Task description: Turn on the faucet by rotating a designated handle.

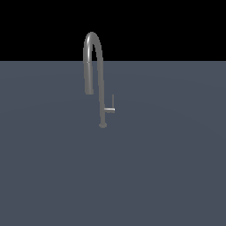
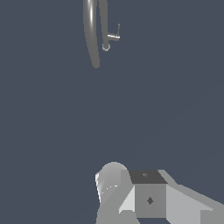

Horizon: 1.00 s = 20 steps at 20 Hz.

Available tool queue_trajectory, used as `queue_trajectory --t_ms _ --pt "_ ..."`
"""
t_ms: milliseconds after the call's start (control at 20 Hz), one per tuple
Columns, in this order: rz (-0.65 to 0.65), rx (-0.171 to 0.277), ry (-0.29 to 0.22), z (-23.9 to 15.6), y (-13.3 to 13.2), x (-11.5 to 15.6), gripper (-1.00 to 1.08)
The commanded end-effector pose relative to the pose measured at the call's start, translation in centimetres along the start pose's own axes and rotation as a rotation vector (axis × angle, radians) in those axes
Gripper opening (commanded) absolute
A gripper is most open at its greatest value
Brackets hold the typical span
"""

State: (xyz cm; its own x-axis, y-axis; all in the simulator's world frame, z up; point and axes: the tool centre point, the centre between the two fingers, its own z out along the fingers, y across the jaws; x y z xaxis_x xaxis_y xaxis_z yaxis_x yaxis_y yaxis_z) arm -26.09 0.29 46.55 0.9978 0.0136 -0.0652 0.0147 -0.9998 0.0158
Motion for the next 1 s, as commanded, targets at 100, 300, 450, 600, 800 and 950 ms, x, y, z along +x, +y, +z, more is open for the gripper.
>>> queue_trajectory --t_ms 100,300,450,600,800,950 --pt "0.001 0.001 -0.001 0.0 0.0 0.1 -1.0" --pt "0.013 0.013 -0.011 0.1 -0.1 0.5 -1.0" --pt "0.029 0.03 -0.026 0.2 -0.2 1.1 -1.0" --pt "0.052 0.055 -0.046 0.3 -0.4 2.0 -1.0" --pt "0.094 0.098 -0.082 0.6 -0.6 3.6 -1.0" --pt "0.134 0.14 -0.118 1.0 -0.8 5.1 -1.0"
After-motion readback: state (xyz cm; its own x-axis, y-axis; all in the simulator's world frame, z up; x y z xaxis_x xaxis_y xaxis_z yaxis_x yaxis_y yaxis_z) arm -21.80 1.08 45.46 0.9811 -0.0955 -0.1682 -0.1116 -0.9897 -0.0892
